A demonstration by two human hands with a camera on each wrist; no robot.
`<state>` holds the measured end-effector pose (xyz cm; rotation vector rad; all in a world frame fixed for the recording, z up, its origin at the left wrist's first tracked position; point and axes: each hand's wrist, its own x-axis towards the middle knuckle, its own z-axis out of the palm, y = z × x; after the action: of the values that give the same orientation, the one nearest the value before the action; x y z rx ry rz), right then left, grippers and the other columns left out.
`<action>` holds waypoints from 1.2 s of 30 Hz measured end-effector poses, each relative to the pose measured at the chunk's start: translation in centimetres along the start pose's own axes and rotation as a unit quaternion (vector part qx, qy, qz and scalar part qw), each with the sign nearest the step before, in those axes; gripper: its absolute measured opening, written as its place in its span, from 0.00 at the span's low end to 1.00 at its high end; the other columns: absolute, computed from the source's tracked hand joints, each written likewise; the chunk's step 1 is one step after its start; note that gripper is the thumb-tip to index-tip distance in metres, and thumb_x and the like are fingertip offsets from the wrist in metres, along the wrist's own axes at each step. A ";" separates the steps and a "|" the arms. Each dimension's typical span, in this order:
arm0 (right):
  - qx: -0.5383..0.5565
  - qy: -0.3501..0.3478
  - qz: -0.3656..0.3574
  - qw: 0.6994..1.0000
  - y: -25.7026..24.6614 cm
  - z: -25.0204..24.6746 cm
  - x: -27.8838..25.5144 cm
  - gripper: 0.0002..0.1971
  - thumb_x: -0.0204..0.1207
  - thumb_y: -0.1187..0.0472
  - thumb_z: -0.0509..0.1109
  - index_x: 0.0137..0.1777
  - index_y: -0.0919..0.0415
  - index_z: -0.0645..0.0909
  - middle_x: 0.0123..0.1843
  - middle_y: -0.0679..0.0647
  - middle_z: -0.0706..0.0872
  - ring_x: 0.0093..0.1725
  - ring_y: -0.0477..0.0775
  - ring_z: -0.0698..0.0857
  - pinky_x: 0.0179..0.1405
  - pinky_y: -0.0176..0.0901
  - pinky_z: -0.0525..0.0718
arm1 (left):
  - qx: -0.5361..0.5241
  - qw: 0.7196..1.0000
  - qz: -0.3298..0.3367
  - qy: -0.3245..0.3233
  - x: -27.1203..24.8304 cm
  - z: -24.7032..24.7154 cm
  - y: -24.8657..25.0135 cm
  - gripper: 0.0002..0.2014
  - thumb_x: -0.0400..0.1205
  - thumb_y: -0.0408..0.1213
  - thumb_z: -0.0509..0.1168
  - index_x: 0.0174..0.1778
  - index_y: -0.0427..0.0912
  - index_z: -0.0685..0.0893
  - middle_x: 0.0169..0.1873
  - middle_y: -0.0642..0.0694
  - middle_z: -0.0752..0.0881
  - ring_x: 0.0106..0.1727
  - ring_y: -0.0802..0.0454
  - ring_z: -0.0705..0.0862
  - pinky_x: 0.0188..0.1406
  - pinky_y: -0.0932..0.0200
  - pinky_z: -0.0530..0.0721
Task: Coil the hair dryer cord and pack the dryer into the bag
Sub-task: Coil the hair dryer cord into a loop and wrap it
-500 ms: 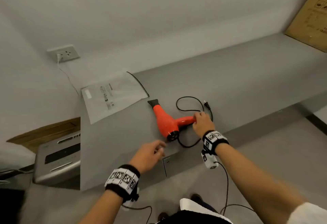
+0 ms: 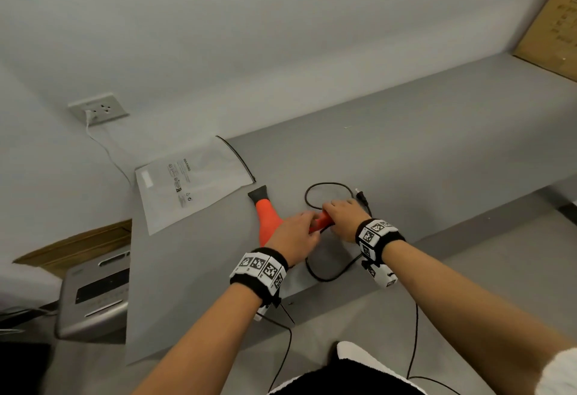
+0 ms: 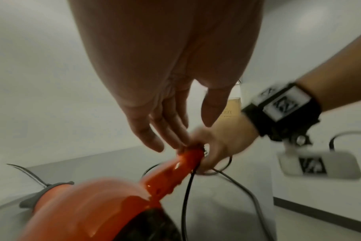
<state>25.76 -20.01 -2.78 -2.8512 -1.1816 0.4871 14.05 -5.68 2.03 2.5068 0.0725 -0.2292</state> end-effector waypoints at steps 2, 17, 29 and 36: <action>-0.037 0.037 -0.057 0.997 -0.5 -1.6 -0.1 0.15 0.77 0.59 0.68 0.63 0.57 0.76 0.59 0.54 0.87 0.59 0.61 0.87 0.66 0.56 0.75 | 0.018 1.000 -0.021 0.011 1.0 0.1 0.0 0.25 0.83 0.37 0.68 0.77 0.40 0.75 0.70 0.41 0.81 0.71 0.44 0.79 0.75 0.51 0.76; 0.117 0.115 -0.119 0.979 0.5 -11.0 -0.6 0.12 0.79 0.60 0.69 0.61 0.57 0.85 0.54 0.55 0.89 0.53 0.60 0.86 0.51 0.50 0.81 | -0.151 0.983 -0.049 0.092 0.5 -4.0 -1.8 0.06 0.78 0.36 0.74 0.49 0.48 0.85 0.32 0.53 0.79 0.32 0.61 0.77 0.34 0.73 0.75; 0.121 0.165 0.101 0.974 5.5 -11.7 3.4 0.22 0.88 0.59 0.59 0.81 0.54 0.68 0.71 0.63 0.73 0.68 0.68 0.76 0.62 0.67 0.81 | -0.397 0.907 -0.032 0.137 -1.6 -8.5 -1.3 0.16 0.92 0.37 0.59 0.39 0.38 0.81 0.21 0.51 0.66 0.23 0.54 0.63 0.25 0.58 0.67; 0.054 -0.154 0.152 0.975 4.8 -12.5 2.5 0.33 0.79 0.54 0.77 0.81 0.54 0.69 0.76 0.59 0.80 0.71 0.63 0.81 0.68 0.55 0.81 | -0.445 0.884 -0.023 0.138 -2.1 -9.3 -2.2 0.11 0.91 0.36 0.61 0.47 0.39 0.87 0.21 0.53 0.65 0.22 0.54 0.59 0.20 0.61 0.58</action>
<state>34.33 -20.38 7.75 -2.9443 -0.7116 1.0036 13.08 1.51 8.53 1.5951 0.2845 0.1329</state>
